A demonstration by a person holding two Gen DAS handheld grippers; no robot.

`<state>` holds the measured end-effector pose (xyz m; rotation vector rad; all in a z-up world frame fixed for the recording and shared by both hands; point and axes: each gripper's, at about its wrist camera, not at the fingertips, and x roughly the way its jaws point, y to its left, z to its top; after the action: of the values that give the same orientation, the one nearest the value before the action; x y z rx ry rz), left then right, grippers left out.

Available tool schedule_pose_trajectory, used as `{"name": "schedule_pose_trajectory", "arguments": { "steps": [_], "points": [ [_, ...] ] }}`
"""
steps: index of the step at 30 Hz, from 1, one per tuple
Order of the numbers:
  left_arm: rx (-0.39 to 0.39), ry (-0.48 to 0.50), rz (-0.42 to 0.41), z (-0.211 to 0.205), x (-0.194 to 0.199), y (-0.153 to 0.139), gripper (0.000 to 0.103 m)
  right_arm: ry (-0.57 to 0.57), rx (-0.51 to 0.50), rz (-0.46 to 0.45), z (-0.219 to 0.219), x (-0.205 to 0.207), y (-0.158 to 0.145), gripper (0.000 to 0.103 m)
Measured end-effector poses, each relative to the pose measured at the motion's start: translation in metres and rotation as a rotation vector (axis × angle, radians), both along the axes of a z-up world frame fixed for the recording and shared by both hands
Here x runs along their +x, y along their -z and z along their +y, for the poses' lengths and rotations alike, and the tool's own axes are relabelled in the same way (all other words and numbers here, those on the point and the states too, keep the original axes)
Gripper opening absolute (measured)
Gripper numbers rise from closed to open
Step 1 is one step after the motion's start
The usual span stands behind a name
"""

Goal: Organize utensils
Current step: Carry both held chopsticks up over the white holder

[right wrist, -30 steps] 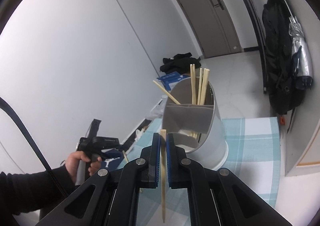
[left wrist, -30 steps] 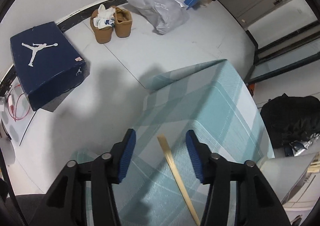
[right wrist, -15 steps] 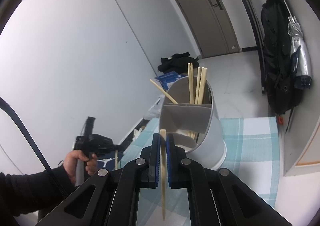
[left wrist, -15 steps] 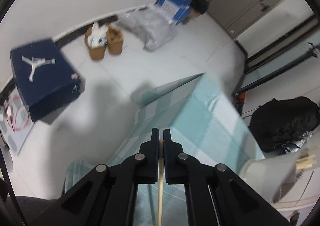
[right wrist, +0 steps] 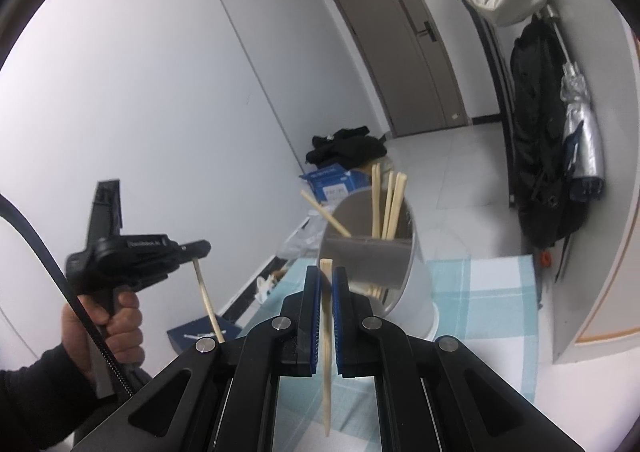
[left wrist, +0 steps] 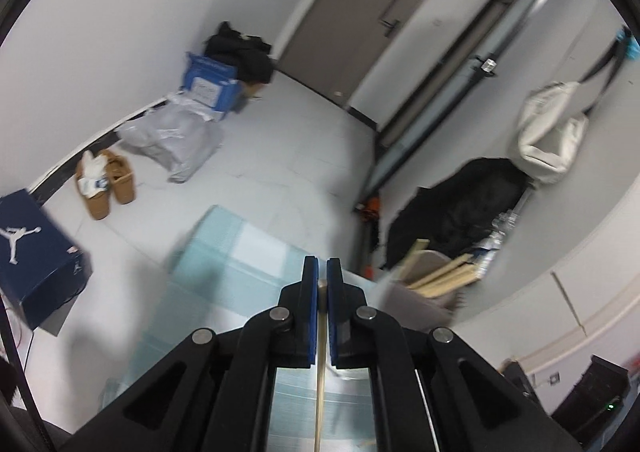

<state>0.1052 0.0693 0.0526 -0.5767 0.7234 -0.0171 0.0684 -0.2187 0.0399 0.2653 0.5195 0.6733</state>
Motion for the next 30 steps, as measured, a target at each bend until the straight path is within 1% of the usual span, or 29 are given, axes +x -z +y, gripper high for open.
{"name": "schedule_pose_trajectory", "arguments": {
  "steps": [2, 4, 7, 11, 12, 15, 17, 20, 24, 26, 30],
  "points": [
    [-0.012, 0.029, -0.012, -0.006, 0.004, -0.012, 0.001, 0.017, 0.007, -0.011, -0.005, 0.0, -0.008, 0.005],
    [-0.033, 0.051, -0.049, -0.012, 0.008, -0.029, 0.001, 0.032, 0.014, -0.02, -0.01, 0.002, -0.017, 0.005],
    [-0.019, 0.077, -0.111, -0.027, 0.012, -0.053, 0.001, 0.051, 0.015, -0.052, -0.015, 0.009, -0.037, 0.005],
    [0.051, 0.088, -0.243, -0.049, 0.021, -0.089, 0.001, 0.068, 0.002, -0.12, -0.017, 0.023, -0.069, 0.005],
    [0.089, 0.079, -0.277, -0.055, 0.024, -0.097, 0.001, 0.07, 0.0, -0.131, -0.017, 0.027, -0.074, 0.005],
    [0.168, 0.068, -0.357, -0.065, 0.033, -0.106, 0.001, 0.093, -0.006, -0.177, -0.017, 0.041, -0.093, 0.005],
    [0.208, 0.062, -0.39, -0.07, 0.04, -0.106, 0.001, 0.117, -0.001, -0.21, -0.018, 0.053, -0.103, 0.005],
    [0.251, 0.059, -0.413, -0.075, 0.053, -0.098, 0.001, 0.15, 0.007, -0.24, -0.018, 0.068, -0.108, 0.005],
    [0.306, 0.061, -0.429, -0.078, 0.066, -0.082, 0.001, 0.172, 0.007, -0.245, -0.013, 0.085, -0.101, 0.005],
    [0.325, 0.073, -0.438, -0.081, 0.069, -0.079, 0.001, 0.184, 0.002, -0.249, -0.011, 0.092, -0.097, 0.005],
    [0.345, 0.107, -0.434, -0.088, 0.078, -0.069, 0.001, 0.184, -0.002, -0.251, -0.008, 0.103, -0.087, 0.005]
  ]
}}
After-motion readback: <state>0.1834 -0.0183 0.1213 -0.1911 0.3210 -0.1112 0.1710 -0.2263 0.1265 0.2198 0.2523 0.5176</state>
